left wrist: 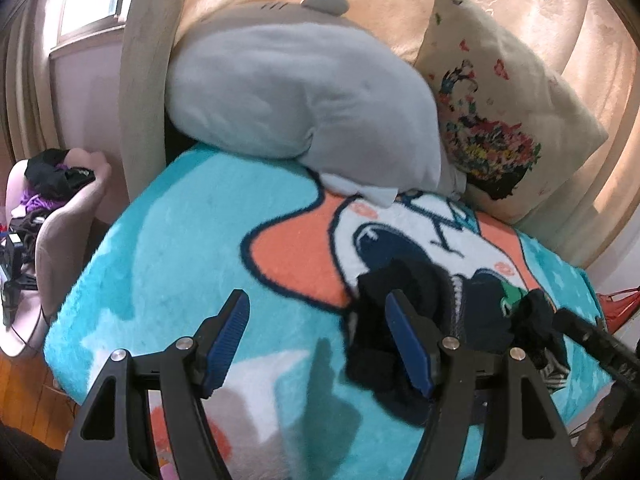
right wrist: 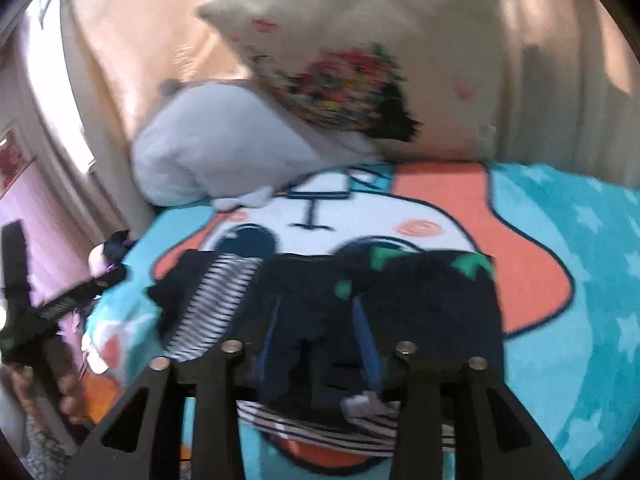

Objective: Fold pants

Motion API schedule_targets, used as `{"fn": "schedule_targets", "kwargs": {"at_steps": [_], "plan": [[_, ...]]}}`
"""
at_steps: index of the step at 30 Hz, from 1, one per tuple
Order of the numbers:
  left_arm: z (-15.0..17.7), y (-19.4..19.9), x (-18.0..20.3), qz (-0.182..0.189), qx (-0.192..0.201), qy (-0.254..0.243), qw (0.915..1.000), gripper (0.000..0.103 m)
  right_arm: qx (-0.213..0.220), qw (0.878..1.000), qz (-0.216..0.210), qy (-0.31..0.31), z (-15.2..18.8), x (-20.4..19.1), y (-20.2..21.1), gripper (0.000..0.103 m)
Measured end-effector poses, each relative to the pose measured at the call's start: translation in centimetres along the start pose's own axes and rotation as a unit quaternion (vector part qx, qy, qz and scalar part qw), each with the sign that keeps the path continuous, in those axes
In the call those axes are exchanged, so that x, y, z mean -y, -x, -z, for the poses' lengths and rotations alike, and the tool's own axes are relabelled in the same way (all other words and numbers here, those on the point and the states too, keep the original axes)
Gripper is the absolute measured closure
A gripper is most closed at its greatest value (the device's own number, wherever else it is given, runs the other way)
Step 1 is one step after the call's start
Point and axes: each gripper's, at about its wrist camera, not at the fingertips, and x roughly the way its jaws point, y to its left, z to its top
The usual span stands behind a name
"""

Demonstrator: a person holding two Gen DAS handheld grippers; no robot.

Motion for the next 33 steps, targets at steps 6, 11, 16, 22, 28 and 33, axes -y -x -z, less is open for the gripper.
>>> {"fn": "schedule_targets", "kwargs": {"at_steps": [6, 11, 16, 22, 28, 33], "plan": [[0.9, 0.3, -1.0, 0.002, -0.002, -0.001, 1.0, 0.033, -0.055, 0.994, -0.093, 0.01, -2.1, -4.4, -3.0, 0.044], [1.2, 0.5, -2.4, -0.009, -0.003, 0.008, 0.9999, 0.033, -0.113, 0.987, -0.11, 0.04, -3.2, -8.5, -6.7, 0.034], [1.3, 0.7, -3.8, -0.021, 0.0, 0.016, 0.9996, 0.033, -0.147, 0.982, -0.044, 0.108, -3.3, -13.0, -10.2, 0.031], [1.7, 0.4, -4.5, 0.003, -0.002, 0.016, 0.9999, 0.033, -0.172, 0.975, 0.001, 0.143, -2.7, -15.5, -13.0, 0.025], [2.2, 0.4, -4.5, 0.013, 0.002, 0.009, 0.9999, 0.033, -0.201, 0.959, 0.049, 0.195, -2.4, -17.6, -15.5, 0.021], [2.2, 0.8, -4.6, 0.045, 0.008, 0.015, 0.9989, 0.031, -0.232, 0.946, 0.061, 0.216, -1.6, -17.3, -17.1, 0.021]]}}
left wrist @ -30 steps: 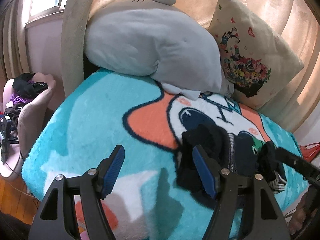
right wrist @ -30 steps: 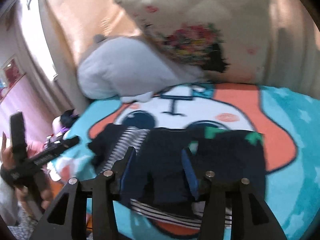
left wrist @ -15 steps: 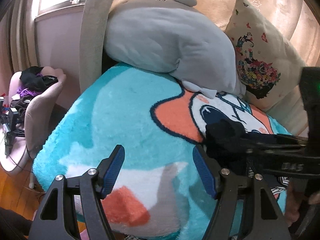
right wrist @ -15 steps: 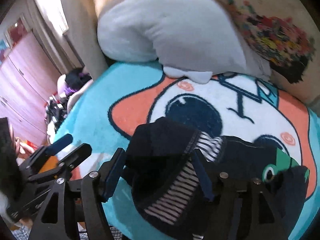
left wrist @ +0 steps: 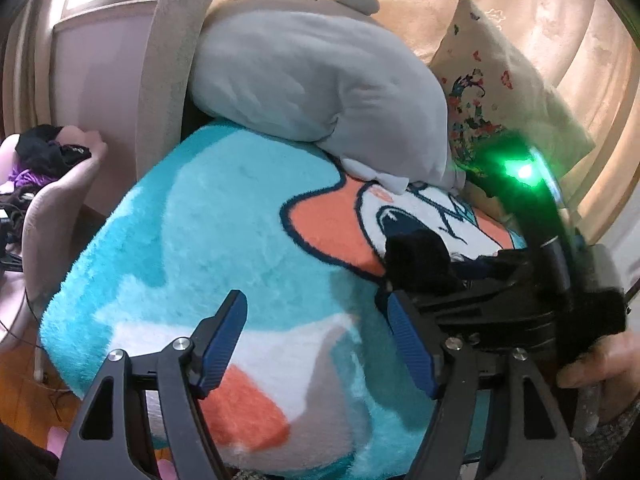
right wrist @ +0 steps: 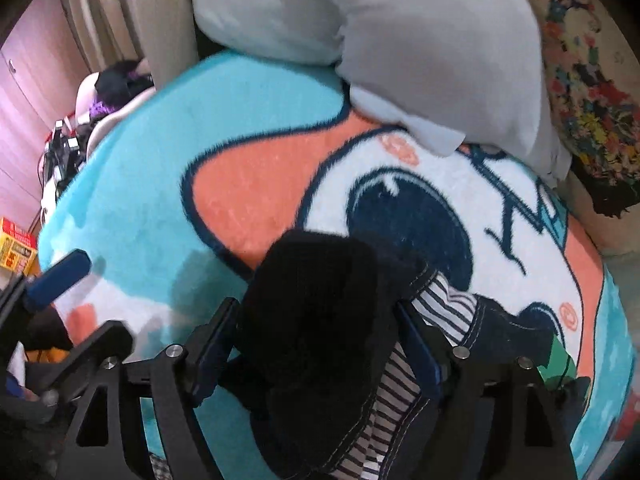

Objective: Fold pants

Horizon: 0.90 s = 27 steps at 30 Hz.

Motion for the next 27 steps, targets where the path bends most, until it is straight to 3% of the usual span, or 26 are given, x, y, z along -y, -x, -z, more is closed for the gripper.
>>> {"fn": "schedule_targets", "kwargs": {"at_steps": [3, 6, 8, 10, 16, 20, 22, 24, 26, 27], "plan": [[0.2, 0.2, 0.6, 0.003, 0.004, -0.016, 0.9999, 0.031, -0.004, 1.0, 0.003, 0.003, 0.3, 0.1, -0.5, 0.022], [0.6, 0.2, 1.5, 0.005, 0.006, -0.03, 0.9995, 0.031, -0.001, 1.0, 0.009, 0.007, 0.6, 0.4, -0.1, 0.045], [0.8, -0.1, 2.1, 0.011, 0.001, -0.037, 0.9993, 0.031, 0.001, 1.0, 0.008, 0.001, 0.7, 1.1, 0.3, 0.066], [1.1, -0.6, 3.0, 0.017, -0.011, -0.045, 0.9988, 0.031, 0.002, 1.0, -0.004, -0.013, 0.9, 2.0, 0.7, 0.073], [2.1, -2.6, 6.4, 0.055, -0.039, -0.08, 0.9945, 0.031, 0.013, 0.997, -0.058, -0.049, 1.7, 4.5, 1.7, 0.076], [2.7, -3.9, 8.1, 0.056, -0.05, -0.1, 0.9922, 0.031, 0.017, 0.995, -0.079, -0.064, 1.9, 5.6, 2.1, 0.076], [2.5, -4.4, 8.8, 0.065, -0.053, -0.1, 0.9915, 0.042, 0.018, 0.994, -0.085, -0.069, 2.1, 6.0, 2.2, 0.076], [2.4, -5.0, 9.4, 0.08, -0.066, -0.105, 0.9891, 0.075, 0.02, 0.993, -0.09, -0.075, 2.4, 6.4, 2.3, 0.075], [2.5, -5.3, 10.2, 0.09, -0.078, -0.111, 0.9866, 0.09, 0.023, 0.992, -0.093, -0.079, 2.6, 6.8, 2.7, 0.076], [2.6, -5.1, 10.7, 0.089, -0.074, -0.117, 0.9863, 0.09, 0.024, 0.992, -0.096, -0.082, 2.8, 7.0, 2.8, 0.076]]}}
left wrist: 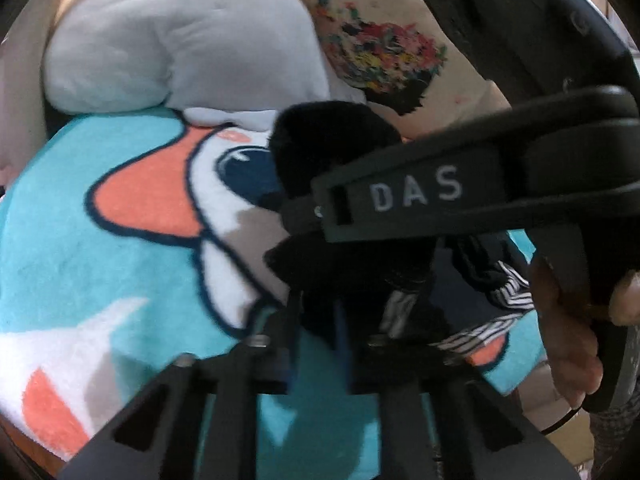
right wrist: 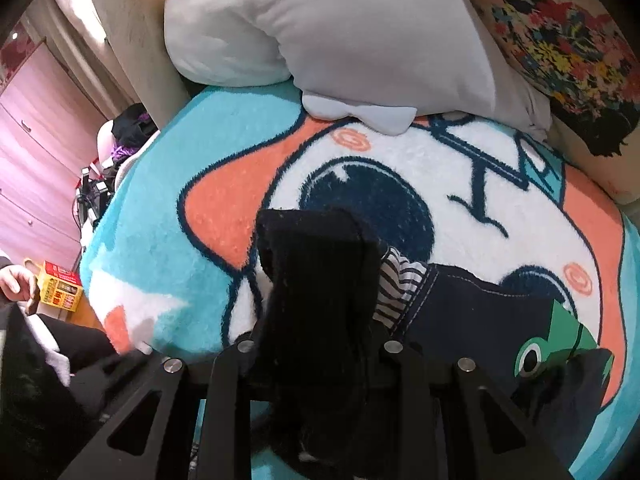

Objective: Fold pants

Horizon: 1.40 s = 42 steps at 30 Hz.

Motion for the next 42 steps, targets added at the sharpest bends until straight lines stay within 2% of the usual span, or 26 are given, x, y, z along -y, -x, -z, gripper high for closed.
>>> {"fn": "schedule_targets", "kwargs": {"at_steps": [4, 10, 14, 19, 22, 24, 25, 26, 27, 29, 31, 34, 36, 38, 39, 42], "plan": [[-0.2, 1.2, 2.0, 0.003, 0.023, -0.026, 0.9994, 0.091, 0.017, 1.0, -0.006, -0.012, 0.3, 0.5, 1.1, 0.076], [-1.0, 2.3, 5.4, 0.039, 0.037, -0.055, 0.997, 0.091, 0.056, 0.997, -0.034, -0.044, 2.0, 3.3, 4.4, 0.076], [-1.2, 1.6, 8.5, 0.055, 0.032, -0.084, 0.9945, 0.091, 0.09, 0.993, -0.042, -0.067, 3.9, 6.1, 7.2, 0.076], [-0.9, -0.3, 12.1, 0.064, 0.019, -0.115, 0.9911, 0.09, 0.119, 0.986, -0.043, -0.108, 6.5, 10.1, 8.7, 0.075], [-0.3, -0.5, 12.9, 0.07, 0.004, -0.127, 0.9895, 0.085, 0.127, 0.98, -0.043, -0.145, 8.3, 13.3, 8.6, 0.072], [0.0, 0.0, 12.8, 0.081, -0.003, -0.129, 0.9883, 0.074, 0.128, 0.977, -0.043, -0.163, 9.3, 14.9, 8.3, 0.069], [0.1, 0.5, 12.7, 0.089, -0.003, -0.13, 0.9876, 0.07, 0.132, 0.975, -0.042, -0.176, 9.9, 15.8, 8.3, 0.064], [0.1, 1.1, 12.4, 0.094, -0.001, -0.129, 0.9872, 0.061, 0.136, 0.973, -0.04, -0.182, 10.3, 16.2, 8.4, 0.055], [0.1, 1.6, 12.1, 0.097, 0.003, -0.127, 0.9872, 0.054, 0.141, 0.971, -0.033, -0.189, 10.8, 16.6, 8.6, 0.052], [-0.2, 2.5, 11.0, 0.096, 0.009, -0.116, 0.9886, 0.05, 0.156, 0.968, -0.03, -0.195, 11.6, 17.3, 9.3, 0.043], [-0.5, 3.2, 10.0, 0.086, 0.016, -0.104, 0.9907, 0.05, 0.169, 0.964, -0.024, -0.202, 12.4, 17.9, 10.2, 0.041], [-1.4, 2.9, 8.7, 0.058, 0.023, -0.08, 0.9948, 0.05, 0.194, 0.957, 0.007, -0.216, 13.6, 18.8, 12.6, 0.041], [-2.0, 2.0, 8.2, 0.045, 0.014, -0.063, 0.9969, 0.05, 0.228, 0.945, 0.026, -0.233, 14.4, 19.1, 14.7, 0.041], [-2.2, 1.0, 8.2, 0.047, 0.005, -0.051, 0.9976, 0.05, 0.259, 0.935, 0.014, -0.241, 14.8, 19.0, 16.4, 0.041], [-2.1, 0.5, 8.3, 0.047, -0.002, -0.049, 0.9977, 0.05, 0.269, 0.933, -0.007, -0.24, 14.7, 18.7, 16.9, 0.042], [-1.6, -1.4, 9.4, 0.045, -0.025, -0.053, 0.9973, 0.05, 0.279, 0.926, -0.109, -0.229, 13.8, 17.4, 16.8, 0.044]]}}
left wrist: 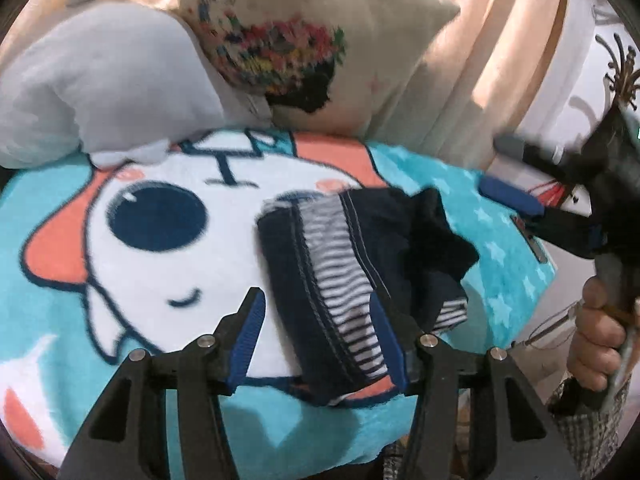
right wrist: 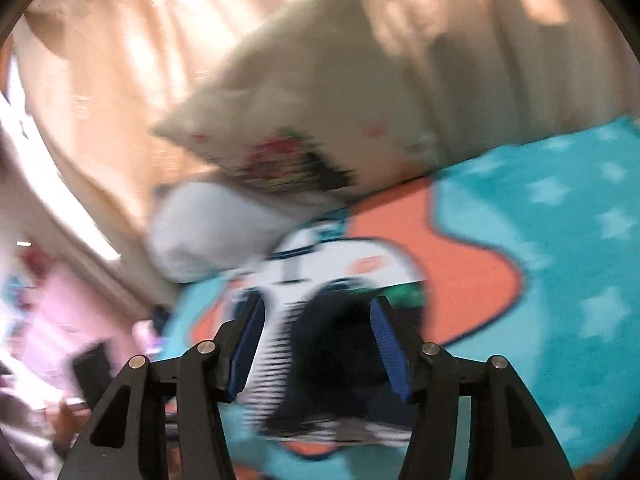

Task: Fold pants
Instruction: 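Open both grippers and press the folded pants flat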

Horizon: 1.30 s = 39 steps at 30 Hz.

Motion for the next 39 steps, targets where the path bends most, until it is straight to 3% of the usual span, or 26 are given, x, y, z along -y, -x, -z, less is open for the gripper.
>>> {"fn": "schedule_targets", "kwargs": {"at_steps": [4, 7, 10, 12, 16, 19, 21, 23, 26, 27, 31, 34, 39], "plan": [[1.0, -2.1, 1.3, -0.015, -0.027, -0.011, 0.9994, 0.05, -0.046, 0.994, -0.089, -0.051, 0.8, 0.0, -3.6, 0.044], [1.5, -2.8, 1.6, -0.023, -0.034, -0.017, 0.999, 0.05, -0.072, 0.989, -0.092, -0.095, 2.1, 1.7, -6.0, 0.044], [1.7, -3.2, 1.7, -0.021, -0.035, -0.018, 0.999, 0.05, -0.068, 0.992, -0.041, -0.099, 3.7, 3.2, -5.9, 0.053], [1.7, -3.4, 1.7, -0.025, -0.034, -0.022, 0.9989, 0.049, -0.057, 0.995, 0.003, -0.08, 4.3, 3.6, -5.2, 0.052], [1.6, -2.9, 1.4, -0.025, -0.042, -0.019, 0.9986, 0.049, -0.041, 0.988, 0.149, -0.013, 4.7, 3.5, -4.2, 0.051], [1.4, -1.1, 1.7, -0.019, -0.034, -0.025, 0.9989, 0.049, -0.016, 0.987, 0.162, 0.004, 4.4, 3.1, -2.3, 0.051], [1.2, 0.0, 2.0, -0.02, -0.018, -0.033, 0.9991, 0.049, 0.013, 0.988, 0.153, 0.02, 3.8, 1.8, -0.7, 0.051], [1.0, 0.3, 2.2, -0.039, -0.001, -0.04, 0.9984, 0.049, 0.034, 0.993, 0.11, 0.023, 3.0, 0.3, 0.3, 0.051], [1.0, -0.8, 2.2, -0.065, -0.004, -0.041, 0.997, 0.047, 0.028, 0.999, 0.024, 0.013, 2.2, -0.7, 0.0, 0.051], [1.2, -1.4, 2.1, -0.067, -0.013, -0.039, 0.9969, 0.047, 0.02, 1.0, 0.015, 0.01, 2.2, -0.9, -0.7, 0.051], [2.1, -3.1, 1.8, -0.074, -0.033, -0.039, 0.9959, 0.047, -0.02, 0.999, 0.036, -0.012, 3.4, 1.0, -4.3, 0.051], [2.2, -3.5, 1.5, -0.078, -0.033, -0.039, 0.9956, 0.04, -0.048, 0.997, 0.036, -0.05, 4.7, 3.8, -6.1, 0.051], [1.5, -2.1, 1.2, -0.084, -0.032, -0.035, 0.9954, 0.038, -0.031, 0.998, 0.009, -0.058, 5.0, 4.6, -5.5, 0.051]]}}
